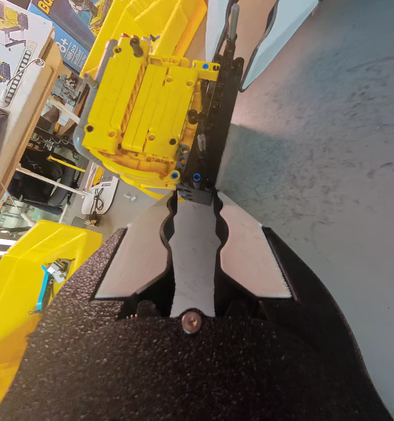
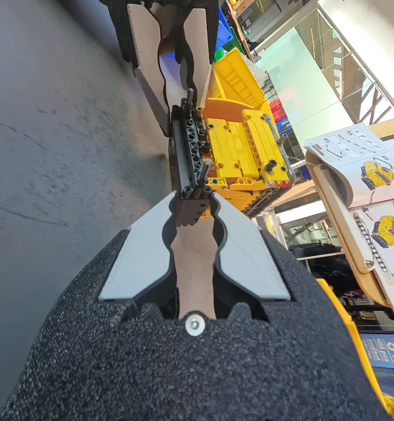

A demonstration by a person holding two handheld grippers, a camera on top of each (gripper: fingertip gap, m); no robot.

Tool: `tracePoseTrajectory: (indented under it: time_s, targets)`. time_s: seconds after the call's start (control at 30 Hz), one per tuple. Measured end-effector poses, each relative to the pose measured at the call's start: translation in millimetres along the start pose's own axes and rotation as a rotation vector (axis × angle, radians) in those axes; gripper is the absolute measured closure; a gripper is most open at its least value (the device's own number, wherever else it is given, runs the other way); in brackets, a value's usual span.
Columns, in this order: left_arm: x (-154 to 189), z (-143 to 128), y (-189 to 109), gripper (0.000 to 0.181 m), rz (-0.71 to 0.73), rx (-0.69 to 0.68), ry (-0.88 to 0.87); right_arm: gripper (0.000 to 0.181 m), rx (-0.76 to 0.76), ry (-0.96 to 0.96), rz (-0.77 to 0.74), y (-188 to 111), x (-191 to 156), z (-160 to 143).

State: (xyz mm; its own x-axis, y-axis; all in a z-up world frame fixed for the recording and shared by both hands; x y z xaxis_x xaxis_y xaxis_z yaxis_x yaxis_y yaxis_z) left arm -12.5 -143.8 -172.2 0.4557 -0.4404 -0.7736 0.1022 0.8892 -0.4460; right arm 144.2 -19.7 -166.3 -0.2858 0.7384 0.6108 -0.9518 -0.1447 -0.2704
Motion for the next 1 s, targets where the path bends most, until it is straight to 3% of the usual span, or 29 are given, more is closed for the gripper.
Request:
tracePoseTrajectory:
  time_s: [0.2, 0.47, 0.63, 0.7, 0.8, 0.9, 1.0]
  targets:
    - [-10, -2, -8, 0.153, -0.070, 0.142, -0.229, 0.153, 0.081, 0.208, 0.073, -3, 5, 10]
    - [-19, -2, -12, 0.156, -0.049, 0.212, -0.357, 0.151, 0.074, 0.319, 0.047, -4, 15, 3]
    - [-25, 0, -19, 0.148, -0.040, 0.278, -0.407, 0.152, 0.120, 0.357, 0.065, -13, 21, 3]
    - [-37, 0, -30, 0.137, 0.004, 0.357, -0.488, 0.140, 0.195, 0.437, 0.063, -25, 35, 10]
    - [-61, -5, -48, 0.132, 0.128, 0.444, -0.601, 0.131, 0.303, 0.554, -0.090, -47, 72, 15]
    - [-87, -12, -51, 0.131, 0.255, 0.390, -0.612, 0.145, 0.305, 0.612, -0.333, -56, 115, 11]
    - [-114, -15, -35, 0.133, 0.313, 0.296, -0.583, 0.160, 0.215, 0.621, -0.447, -40, 161, 7]
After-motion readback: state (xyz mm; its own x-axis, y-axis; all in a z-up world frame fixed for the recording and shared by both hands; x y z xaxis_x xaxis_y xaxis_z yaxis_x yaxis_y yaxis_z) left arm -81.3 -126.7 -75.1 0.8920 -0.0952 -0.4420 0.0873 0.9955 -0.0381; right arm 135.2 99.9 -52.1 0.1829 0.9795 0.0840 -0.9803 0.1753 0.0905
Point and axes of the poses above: each gripper's, where its closed fingertips meet, y out along the fingers, z out of its top, x = y × z across the jaws, the point moved 8 cm from there along -y, back along the fingers, and after that the axes turned 14 degrees about y, right-handed, at the moved point
